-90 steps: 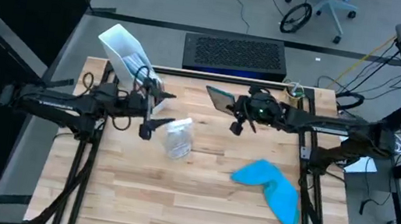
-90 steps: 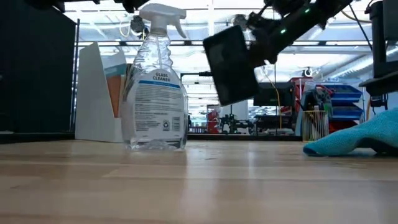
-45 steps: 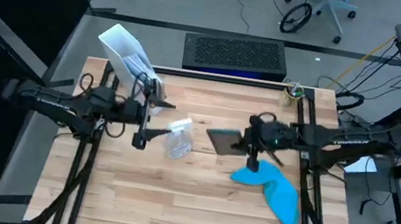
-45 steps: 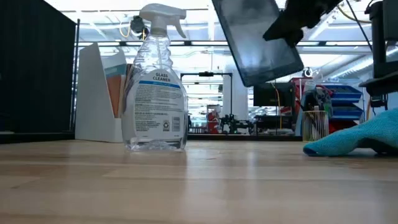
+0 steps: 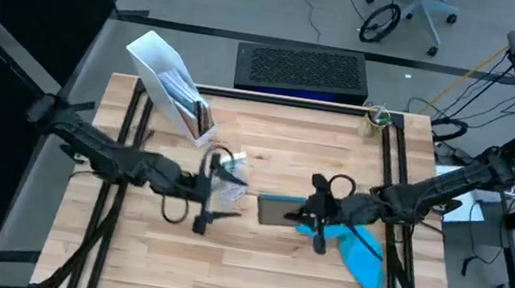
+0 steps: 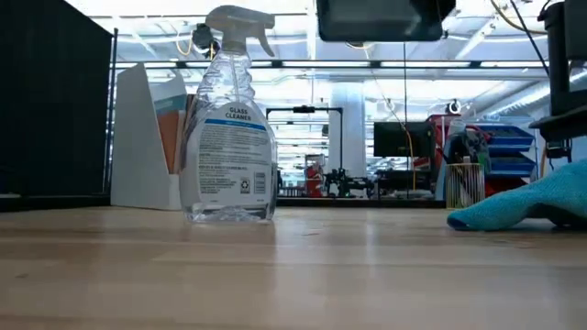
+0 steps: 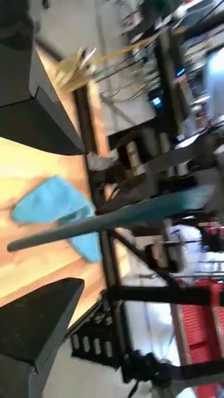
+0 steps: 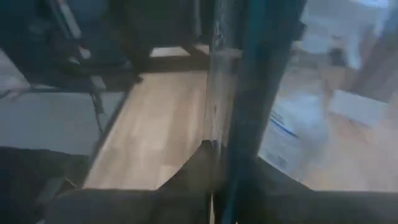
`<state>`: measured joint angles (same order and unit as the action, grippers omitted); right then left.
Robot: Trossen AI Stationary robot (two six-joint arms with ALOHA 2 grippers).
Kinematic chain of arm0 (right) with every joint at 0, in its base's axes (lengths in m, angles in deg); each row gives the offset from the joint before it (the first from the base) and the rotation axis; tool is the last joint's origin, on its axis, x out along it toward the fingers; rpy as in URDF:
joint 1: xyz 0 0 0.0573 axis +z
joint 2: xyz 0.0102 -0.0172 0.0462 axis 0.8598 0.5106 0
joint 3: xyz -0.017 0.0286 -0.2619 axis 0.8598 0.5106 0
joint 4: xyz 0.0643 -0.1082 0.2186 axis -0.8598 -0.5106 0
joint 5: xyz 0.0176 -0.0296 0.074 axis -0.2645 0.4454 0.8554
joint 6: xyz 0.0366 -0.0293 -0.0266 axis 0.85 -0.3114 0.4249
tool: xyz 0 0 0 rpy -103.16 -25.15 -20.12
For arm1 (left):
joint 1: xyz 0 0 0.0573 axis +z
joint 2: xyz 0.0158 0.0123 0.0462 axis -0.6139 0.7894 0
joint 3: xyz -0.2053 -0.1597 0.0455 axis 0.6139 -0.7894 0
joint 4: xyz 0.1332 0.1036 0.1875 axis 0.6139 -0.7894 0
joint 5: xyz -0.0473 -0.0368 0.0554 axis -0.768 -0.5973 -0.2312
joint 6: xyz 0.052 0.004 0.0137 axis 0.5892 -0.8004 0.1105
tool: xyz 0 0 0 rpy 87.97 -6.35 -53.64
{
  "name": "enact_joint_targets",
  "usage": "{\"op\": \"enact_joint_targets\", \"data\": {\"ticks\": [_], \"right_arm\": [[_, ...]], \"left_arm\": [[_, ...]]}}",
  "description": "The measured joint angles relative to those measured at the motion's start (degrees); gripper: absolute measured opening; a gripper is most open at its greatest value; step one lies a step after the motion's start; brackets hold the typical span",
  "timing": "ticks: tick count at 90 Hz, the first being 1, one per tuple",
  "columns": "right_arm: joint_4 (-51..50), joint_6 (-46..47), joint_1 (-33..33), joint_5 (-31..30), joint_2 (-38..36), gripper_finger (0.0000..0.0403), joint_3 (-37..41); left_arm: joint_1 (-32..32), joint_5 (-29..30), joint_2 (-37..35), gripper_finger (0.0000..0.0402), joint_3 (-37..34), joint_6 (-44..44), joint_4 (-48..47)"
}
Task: Apply microfiber cloth
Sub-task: Wipe the blue tablet with a blue microfiber cloth
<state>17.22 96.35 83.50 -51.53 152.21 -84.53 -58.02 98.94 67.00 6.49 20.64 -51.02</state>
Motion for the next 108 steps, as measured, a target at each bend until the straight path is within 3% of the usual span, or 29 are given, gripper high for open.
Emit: {"op": "enact_joint_targets", "data": {"ticks": [18,42,62,77,87,108], "right_arm": [[9.4,-1.0,1.9,-0.2,5.7,0.0015,0.0],[10.2,0.4,2.2,0.0,10.1,0.0015,0.0],[10.6,0.7,2.2,0.1,11.3,0.0015,0.0],[10.3,4.7,2.2,0.3,11.4,0.002,0.0],[9.2,5.9,2.1,1.7,11.4,0.0047,0.0],[-1.8,8.0,2.9,2.7,7.9,0.0156,-0.1]], "left_arm": [[-2.2,0.1,8.0,0.0325,4.8,-5.8,0.4],[-1.9,0.1,13.1,0.0311,7.3,-14.1,0.8],[-1.2,0.0,15.5,0.0216,7.3,-17.5,1.2],[-1.2,-0.2,15.8,0.0104,7.3,-18.4,1.5],[-1.3,-0.1,15.8,0.0025,7.3,-18.4,1.3],[-2.3,-0.4,15.8,0.0018,7.3,-23.9,-1.3]]}}
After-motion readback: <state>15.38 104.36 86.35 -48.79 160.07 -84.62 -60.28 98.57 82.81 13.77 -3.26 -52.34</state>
